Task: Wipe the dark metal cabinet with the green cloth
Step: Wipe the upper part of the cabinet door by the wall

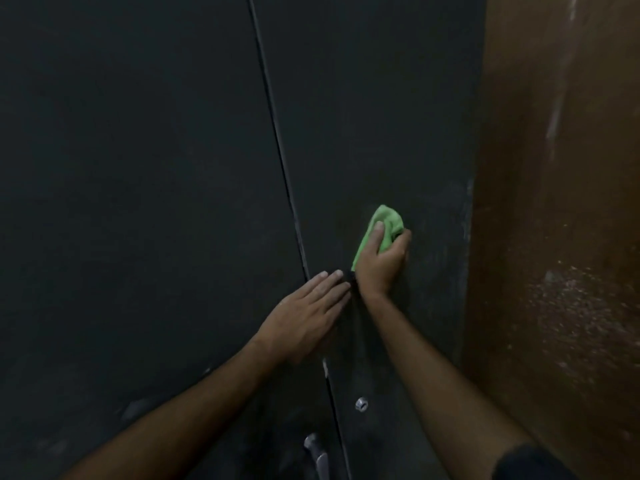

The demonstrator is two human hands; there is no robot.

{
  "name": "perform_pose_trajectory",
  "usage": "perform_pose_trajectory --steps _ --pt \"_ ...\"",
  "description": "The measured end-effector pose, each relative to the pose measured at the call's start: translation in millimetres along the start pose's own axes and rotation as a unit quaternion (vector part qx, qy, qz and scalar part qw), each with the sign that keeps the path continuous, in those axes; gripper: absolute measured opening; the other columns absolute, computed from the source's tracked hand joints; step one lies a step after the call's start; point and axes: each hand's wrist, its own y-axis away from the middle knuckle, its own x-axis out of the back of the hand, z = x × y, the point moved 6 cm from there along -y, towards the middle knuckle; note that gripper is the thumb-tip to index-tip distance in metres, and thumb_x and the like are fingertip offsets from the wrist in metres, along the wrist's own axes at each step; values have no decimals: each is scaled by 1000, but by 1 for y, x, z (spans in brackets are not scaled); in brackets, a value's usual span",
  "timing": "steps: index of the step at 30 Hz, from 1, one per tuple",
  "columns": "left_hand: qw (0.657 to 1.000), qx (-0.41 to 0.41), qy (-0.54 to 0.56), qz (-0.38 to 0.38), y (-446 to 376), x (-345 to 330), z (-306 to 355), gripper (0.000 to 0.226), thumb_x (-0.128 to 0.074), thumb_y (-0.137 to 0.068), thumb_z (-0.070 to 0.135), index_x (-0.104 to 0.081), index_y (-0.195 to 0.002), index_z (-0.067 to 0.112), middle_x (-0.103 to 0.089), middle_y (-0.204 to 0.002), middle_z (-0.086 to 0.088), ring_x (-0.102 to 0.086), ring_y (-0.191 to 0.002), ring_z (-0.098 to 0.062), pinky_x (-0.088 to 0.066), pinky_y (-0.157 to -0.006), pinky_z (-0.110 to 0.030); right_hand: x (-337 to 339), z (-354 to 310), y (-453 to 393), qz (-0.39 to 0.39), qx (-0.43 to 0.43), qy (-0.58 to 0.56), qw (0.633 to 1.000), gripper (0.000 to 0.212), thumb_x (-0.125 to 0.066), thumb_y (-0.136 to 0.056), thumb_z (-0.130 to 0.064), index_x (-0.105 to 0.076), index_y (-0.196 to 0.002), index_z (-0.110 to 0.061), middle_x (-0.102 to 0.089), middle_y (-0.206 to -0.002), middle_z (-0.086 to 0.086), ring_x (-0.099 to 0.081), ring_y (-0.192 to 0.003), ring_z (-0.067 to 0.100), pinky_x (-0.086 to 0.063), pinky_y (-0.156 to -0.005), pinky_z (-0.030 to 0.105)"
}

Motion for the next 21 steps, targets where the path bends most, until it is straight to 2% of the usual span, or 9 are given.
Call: perform_pose_trajectory --steps 4,5,7,9,11,15,16,19,21 --pt "1000 -9 -20 -5 4 -11 -5 64 -29 -106 28 10 -152 9 17 -163 -9 28 -146 -28 28 -111 -43 9 35 -91 106 -233 -21 966 43 -50 -102 -25 -45 -135 2 -57 -133 23 -56 -120 35 -35 -90 26" --pt "1000 -10 -19 -3 5 -12 -5 64 -29 -106 29 10 -153 10 17 -163 -8 28 -146 -28 27 -112 -43 5 29 -103 108 -241 -31 964 44 -49 -102 -25 -43 -137 2 -56 -135 23 -55 -122 35 -35 -92 26" --pt "1000 -3 -13 13 5 -16 -4 63 -30 -108 31 6 -155 11 14 -164 -7 26 -147 -28 24 -116 -43 -5 14 -88 89 -172 -23 981 43 -52 -101 -28 -47 -132 1 -60 -127 23 -58 -116 36 -38 -89 27" --pt "1000 3 -13 27 6 -17 -6 63 -33 -107 34 -1 -156 11 8 -165 -6 22 -149 -28 19 -119 -43 -6 9 -46 42 -74 -17 996 32 -52 -100 -36 -53 -116 -9 -66 -103 11 -63 -98 33 -40 -72 21" --pt "1000 1 -15 27 6 -15 -7 64 -41 -105 36 -12 -156 10 -3 -165 -6 9 -152 -27 9 -123 -43 9 21 -34 36 -60 -10 997 30 -52 -100 -36 -53 -114 -9 -64 -97 8 -64 -93 32 -34 -67 17" --pt "1000 4 -18 25 4 -15 -6 63 -49 -102 36 -25 -154 11 -17 -164 -5 -5 -154 -26 -8 -126 -44 17 59 -111 123 -323 -28 938 45 -44 -104 -28 -41 -138 2 -51 -139 23 -53 -124 36 -38 -92 31" --pt "1000 6 -14 22 3 -16 -6 64 -51 -101 36 -27 -154 10 -19 -164 -5 -7 -154 -26 -10 -126 -44 13 53 -118 125 -328 -35 936 45 -44 -104 -27 -41 -137 3 -50 -140 24 -52 -125 37 -39 -94 31" --pt "1000 11 0 23 2 -18 -7 65 -57 -97 36 -34 -152 10 -23 -162 -6 -12 -154 -26 -18 -124 -46 -1 31 -74 67 -174 -22 982 39 -50 -101 -33 -48 -124 0 -62 -116 19 -62 -107 34 -38 -78 23" --pt "1000 5 5 25 3 -17 -8 67 -60 -95 35 -36 -151 9 -27 -161 -7 -16 -153 -26 -20 -124 -47 8 37 -42 25 -123 -19 992 40 -50 -101 -38 -49 -122 -3 -64 -110 17 -64 -102 33 -38 -75 22"
